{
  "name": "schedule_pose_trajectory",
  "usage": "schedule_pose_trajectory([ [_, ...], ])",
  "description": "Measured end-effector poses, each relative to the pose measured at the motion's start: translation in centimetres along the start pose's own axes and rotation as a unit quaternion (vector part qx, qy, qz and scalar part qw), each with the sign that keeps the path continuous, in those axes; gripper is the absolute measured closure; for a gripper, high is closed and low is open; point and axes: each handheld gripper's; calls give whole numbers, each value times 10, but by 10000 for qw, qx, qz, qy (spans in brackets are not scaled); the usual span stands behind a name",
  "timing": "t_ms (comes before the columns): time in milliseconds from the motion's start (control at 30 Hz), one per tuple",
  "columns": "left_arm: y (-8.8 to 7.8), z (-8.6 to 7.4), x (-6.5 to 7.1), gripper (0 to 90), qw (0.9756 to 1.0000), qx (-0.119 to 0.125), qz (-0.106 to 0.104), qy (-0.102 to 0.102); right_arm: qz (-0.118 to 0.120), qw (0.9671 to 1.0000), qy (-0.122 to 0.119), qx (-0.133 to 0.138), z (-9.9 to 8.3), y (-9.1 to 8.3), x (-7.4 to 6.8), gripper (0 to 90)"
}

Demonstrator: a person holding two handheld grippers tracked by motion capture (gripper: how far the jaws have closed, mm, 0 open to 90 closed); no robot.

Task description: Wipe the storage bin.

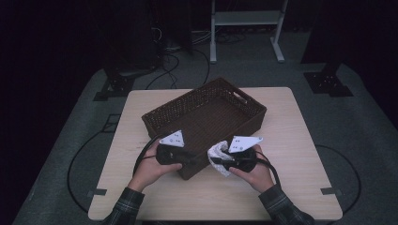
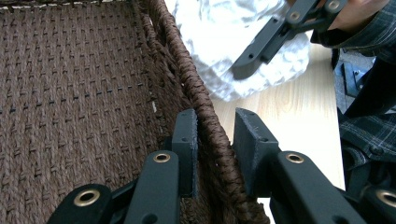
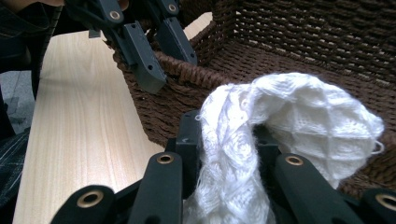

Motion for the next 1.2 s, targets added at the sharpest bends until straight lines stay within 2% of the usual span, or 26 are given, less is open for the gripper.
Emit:
schedule_pose_trajectory([
  [367, 0, 0, 0, 698, 10000, -22, 9, 7, 157, 9998, 122, -71, -4, 10, 3, 712],
  [533, 0, 0, 0, 698, 10000, -11, 8, 6, 161, 9992, 51, -351, -12, 24, 1, 712],
  [767, 0, 0, 0, 698, 10000, -14, 9, 11, 211, 9982, 112, -549, -20, 36, 1, 712],
  [933, 0, 0, 0, 698, 10000, -15, 6, 11, 210, 9961, 130, -843, -29, 47, 1, 712],
  [1067, 0, 0, 0, 698, 10000, -9, -3, 11, 188, 9962, 83, -842, -27, 44, -1, 710],
  [1200, 0, 0, 0, 698, 10000, 0, -14, -12, 180, 9974, 39, -703, -23, 35, -4, 708],
])
Point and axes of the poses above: each handheld gripper's, and its own axes: y roughly forward along the jaws, z roughly out of its top, x roughly to its right, and after that the axes turned 3 degrees about -y, right-handed
